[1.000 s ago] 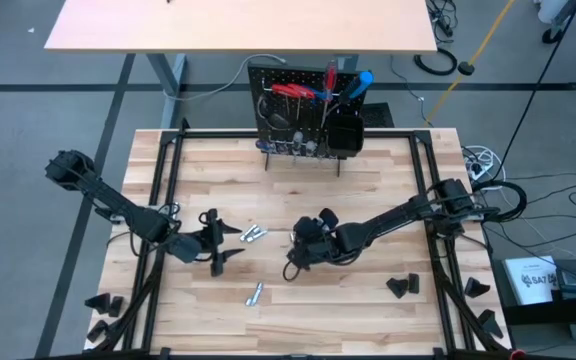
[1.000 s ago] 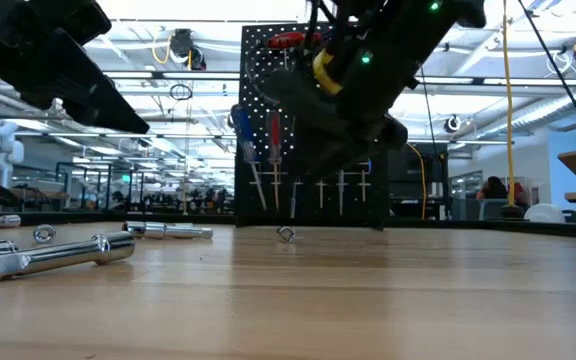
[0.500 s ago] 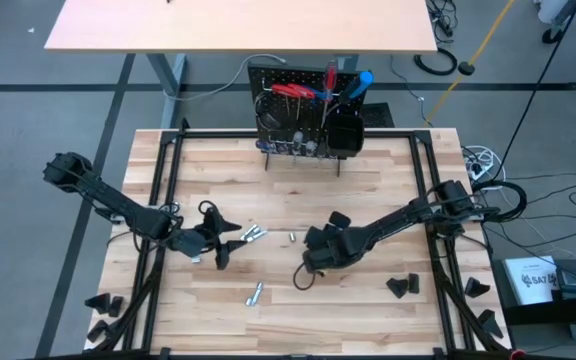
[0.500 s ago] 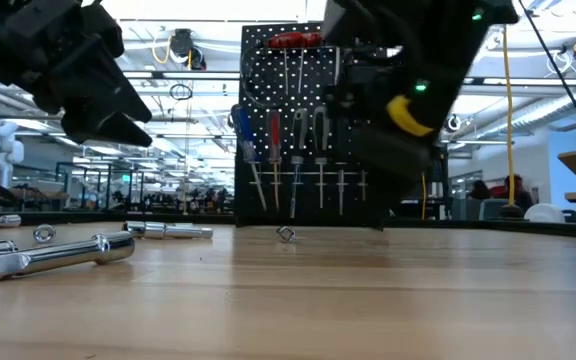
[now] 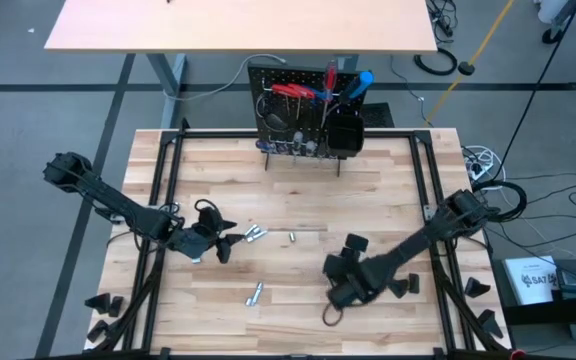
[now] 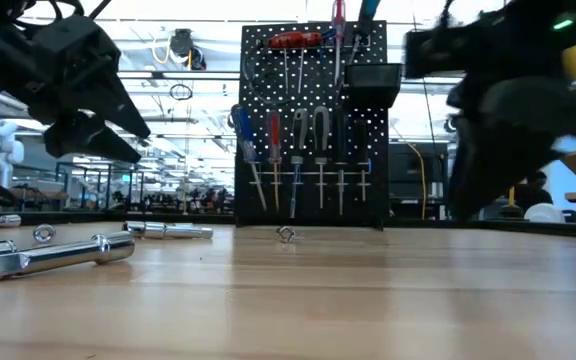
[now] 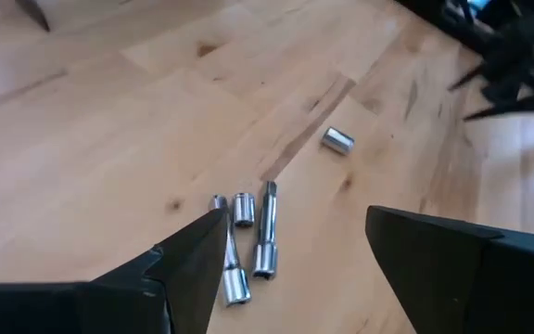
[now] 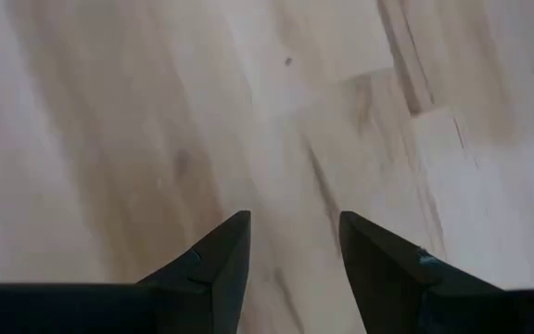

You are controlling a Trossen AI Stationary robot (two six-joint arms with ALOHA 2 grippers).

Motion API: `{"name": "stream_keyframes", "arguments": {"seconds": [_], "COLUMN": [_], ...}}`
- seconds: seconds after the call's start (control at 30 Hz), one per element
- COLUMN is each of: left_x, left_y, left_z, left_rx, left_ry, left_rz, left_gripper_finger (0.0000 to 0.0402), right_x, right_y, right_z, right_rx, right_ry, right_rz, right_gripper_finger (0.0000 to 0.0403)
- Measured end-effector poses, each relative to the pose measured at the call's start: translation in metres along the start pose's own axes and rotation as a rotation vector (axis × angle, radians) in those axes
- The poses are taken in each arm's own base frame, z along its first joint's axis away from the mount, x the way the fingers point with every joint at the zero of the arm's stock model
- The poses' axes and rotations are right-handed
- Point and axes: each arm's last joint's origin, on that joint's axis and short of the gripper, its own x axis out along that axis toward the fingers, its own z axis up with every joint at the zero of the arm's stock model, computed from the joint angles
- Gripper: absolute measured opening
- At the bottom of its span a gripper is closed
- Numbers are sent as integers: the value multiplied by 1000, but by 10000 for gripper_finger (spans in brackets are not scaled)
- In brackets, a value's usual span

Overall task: Hang tools onto peg board
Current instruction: Put the silver socket into the black bin on the peg board

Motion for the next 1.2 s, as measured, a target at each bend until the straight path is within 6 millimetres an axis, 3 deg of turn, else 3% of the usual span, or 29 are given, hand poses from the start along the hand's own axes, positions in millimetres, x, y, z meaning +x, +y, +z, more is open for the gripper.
{"name": "stream_keyframes", "arguments": {"seconds": [0.13,0.3,0.43,0.57,0.77,0.9,1.03,1.2], "left_x": [-1,-8,-11,-8,10,24,33,33], "left_y": [-2,-16,-28,-33,-30,-32,-41,-46], "left_z": [0,-4,-8,-16,-31,-32,-26,-7], "left_rx": [-81,-38,-2,43,135,261,398,467], "left_ry": [-1,76,108,147,211,172,63,-83], "left_rz": [-18,-128,-161,-141,-71,-85,-141,-162], "left_gripper_finger": [266,259,243,230,228,228,228,228], "right_x": [-15,-39,-53,-54,-22,0,18,42], "right_y": [9,14,16,17,18,6,-16,-40], "right_z": [-19,-37,-42,-39,-8,17,36,60], "right_rx": [-26,-14,-3,22,113,240,468,620], "right_ry": [-75,-136,-172,-192,-358,-483,-585,-536], "right_rz": [-73,-59,-5,17,161,196,125,123], "right_gripper_finger": [160,160,160,160,160,160,160,160]}}
